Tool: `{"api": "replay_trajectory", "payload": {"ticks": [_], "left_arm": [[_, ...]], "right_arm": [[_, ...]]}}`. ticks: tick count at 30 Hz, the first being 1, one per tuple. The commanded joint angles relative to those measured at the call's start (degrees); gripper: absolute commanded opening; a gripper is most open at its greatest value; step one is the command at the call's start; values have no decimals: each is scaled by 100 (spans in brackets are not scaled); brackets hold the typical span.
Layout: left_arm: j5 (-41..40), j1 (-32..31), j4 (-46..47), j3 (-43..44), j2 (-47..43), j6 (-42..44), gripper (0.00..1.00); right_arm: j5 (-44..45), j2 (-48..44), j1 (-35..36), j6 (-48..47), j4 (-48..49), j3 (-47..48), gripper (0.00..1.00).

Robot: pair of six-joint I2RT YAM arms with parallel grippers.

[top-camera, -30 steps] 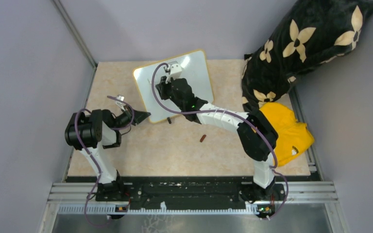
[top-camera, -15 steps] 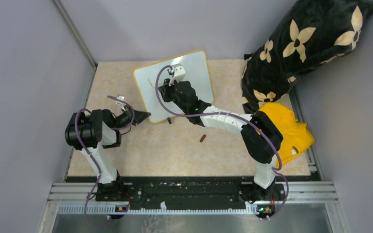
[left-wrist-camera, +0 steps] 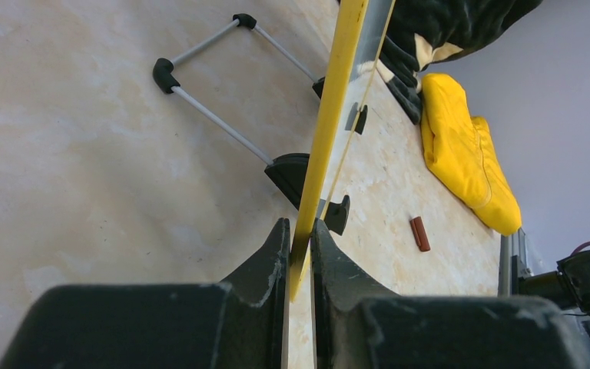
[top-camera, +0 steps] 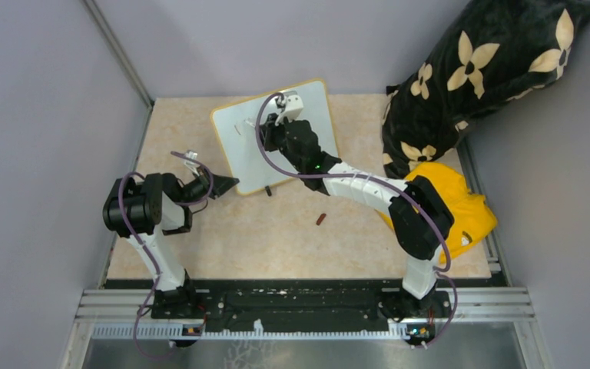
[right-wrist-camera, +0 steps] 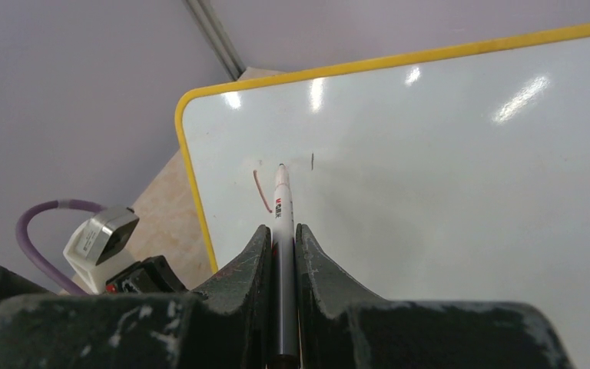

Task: Write a sentence on the whiteboard

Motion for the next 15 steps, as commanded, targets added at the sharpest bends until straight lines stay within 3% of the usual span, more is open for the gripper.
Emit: {"api": "replay_trajectory", "payload": {"ticks": [1, 15], "left_arm": [[5, -59, -55, -14, -61, 61, 0], [-8, -56, -50, -22, -61, 63, 0]], "right_arm": [[-76, -35, -100, 73, 117, 412, 0], [-287, 179, -110, 104, -81, 523, 0]]}}
